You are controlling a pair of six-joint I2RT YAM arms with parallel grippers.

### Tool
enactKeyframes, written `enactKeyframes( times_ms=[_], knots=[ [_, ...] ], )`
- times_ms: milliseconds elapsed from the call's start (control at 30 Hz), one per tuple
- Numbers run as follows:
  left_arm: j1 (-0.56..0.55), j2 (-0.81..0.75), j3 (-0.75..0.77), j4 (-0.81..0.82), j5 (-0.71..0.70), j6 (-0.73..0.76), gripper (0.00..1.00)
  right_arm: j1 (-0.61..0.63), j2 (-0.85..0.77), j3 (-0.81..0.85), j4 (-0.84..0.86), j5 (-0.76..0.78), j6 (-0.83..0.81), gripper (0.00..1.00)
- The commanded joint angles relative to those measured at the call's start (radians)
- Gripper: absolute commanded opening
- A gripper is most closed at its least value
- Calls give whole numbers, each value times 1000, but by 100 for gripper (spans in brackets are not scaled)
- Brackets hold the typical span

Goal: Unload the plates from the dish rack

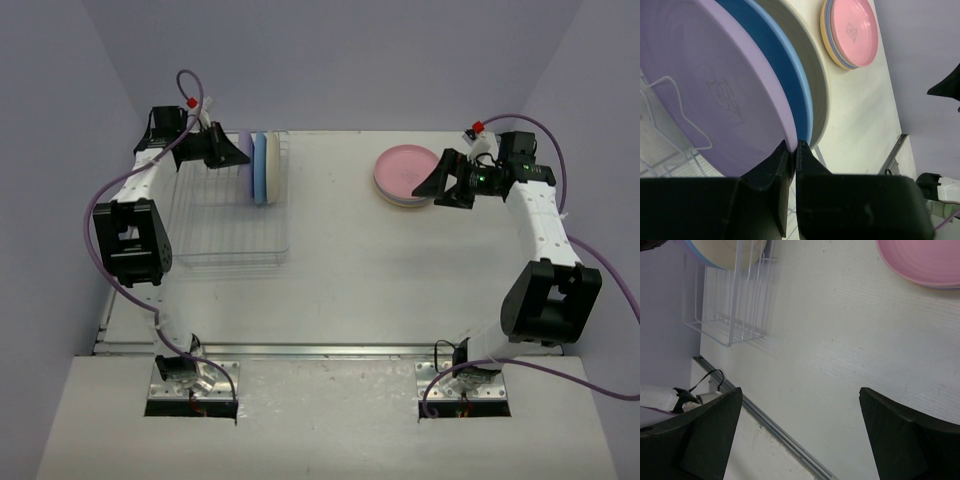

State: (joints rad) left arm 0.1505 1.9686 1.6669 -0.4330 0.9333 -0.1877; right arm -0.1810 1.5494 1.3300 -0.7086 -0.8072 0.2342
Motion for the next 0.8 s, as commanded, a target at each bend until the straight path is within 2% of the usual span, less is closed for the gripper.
enactKeyframes(
  times_ms=[0, 267, 367, 467, 533, 600, 667, 700, 767],
  knots=[
    [11, -42, 138, 14, 47, -33, 0, 2, -24, 26, 31, -27, 4, 99],
    [11, -77, 272, -47, 122, -36, 0, 2, -32, 26, 34, -35, 7, 99],
    [11, -101, 302, -66, 131, -15, 0, 2, -36, 31, 32, -35, 9, 99],
    [4, -122, 349, -167, 115, 63, 0, 2, -45, 33, 39, -27, 16, 99],
    [-19, -158, 354, -247, 68, 180, 0, 2, -56, 36, 48, -18, 29, 99],
    [-53, -203, 292, -291, 14, 277, 0, 2, -64, 40, 59, -9, 43, 99],
    [-152, -255, 231, -328, -81, 430, 0, 2, -72, 40, 66, -6, 59, 99],
    [-209, -315, 193, -334, -210, 477, 0, 2, -81, 41, 69, -4, 69, 99],
    [-360, -437, -8, -258, -430, 575, 0, 2, -90, 50, 66, -6, 75, 99]
  ],
)
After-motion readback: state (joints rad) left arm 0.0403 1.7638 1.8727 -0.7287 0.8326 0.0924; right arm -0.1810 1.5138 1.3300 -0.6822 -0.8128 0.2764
